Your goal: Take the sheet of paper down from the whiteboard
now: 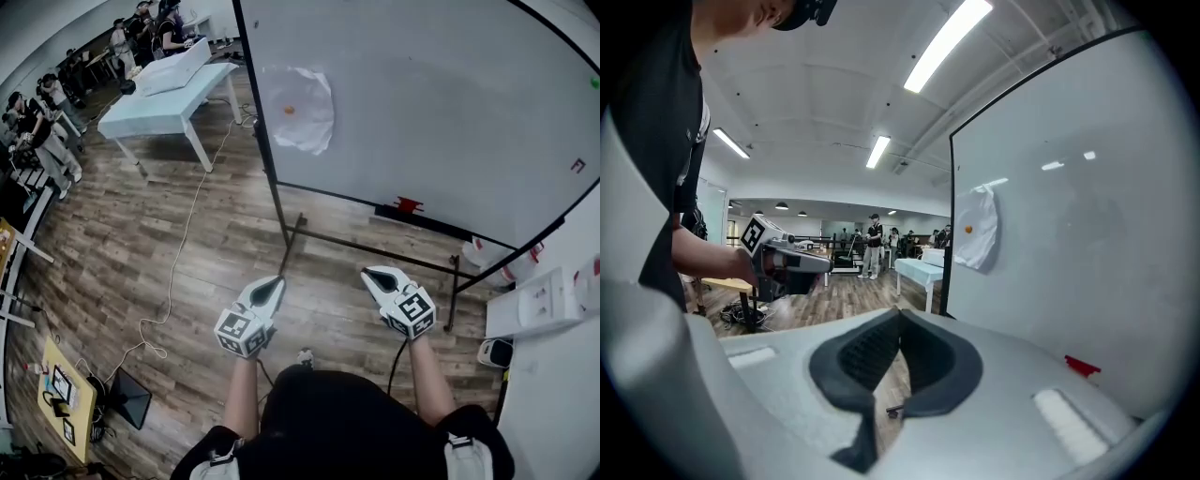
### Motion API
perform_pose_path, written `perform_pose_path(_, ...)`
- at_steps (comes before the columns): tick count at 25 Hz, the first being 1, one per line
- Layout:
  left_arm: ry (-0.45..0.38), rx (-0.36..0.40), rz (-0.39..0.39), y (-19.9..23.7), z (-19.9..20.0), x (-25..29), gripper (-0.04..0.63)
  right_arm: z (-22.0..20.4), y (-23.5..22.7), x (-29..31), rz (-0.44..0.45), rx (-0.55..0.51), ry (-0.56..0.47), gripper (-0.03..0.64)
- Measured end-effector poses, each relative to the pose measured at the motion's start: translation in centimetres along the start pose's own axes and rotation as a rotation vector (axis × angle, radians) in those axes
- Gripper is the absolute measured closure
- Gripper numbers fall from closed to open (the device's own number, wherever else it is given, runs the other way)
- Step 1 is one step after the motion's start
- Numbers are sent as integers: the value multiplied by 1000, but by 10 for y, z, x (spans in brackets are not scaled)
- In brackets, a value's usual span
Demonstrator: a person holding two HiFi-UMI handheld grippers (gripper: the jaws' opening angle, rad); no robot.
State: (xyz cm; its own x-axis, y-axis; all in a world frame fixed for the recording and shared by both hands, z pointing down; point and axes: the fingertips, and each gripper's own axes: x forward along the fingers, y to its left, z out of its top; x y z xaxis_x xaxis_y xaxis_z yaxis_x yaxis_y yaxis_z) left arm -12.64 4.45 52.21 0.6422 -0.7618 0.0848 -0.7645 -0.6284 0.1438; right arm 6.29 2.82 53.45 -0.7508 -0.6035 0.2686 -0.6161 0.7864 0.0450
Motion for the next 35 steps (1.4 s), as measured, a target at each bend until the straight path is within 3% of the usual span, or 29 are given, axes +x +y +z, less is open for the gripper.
perform_pose_path(18, 3, 10, -49, 68, 7, -6, 584, 3, 8, 71, -49, 18, 18, 614)
perform_pose_path(27, 11, 21, -80, 84, 12, 0, 584, 12, -7, 85, -108, 53, -8, 614)
perform_pose_path(35, 17, 14, -73, 80, 9, 24, 584, 16, -30, 92, -82, 26, -7, 614)
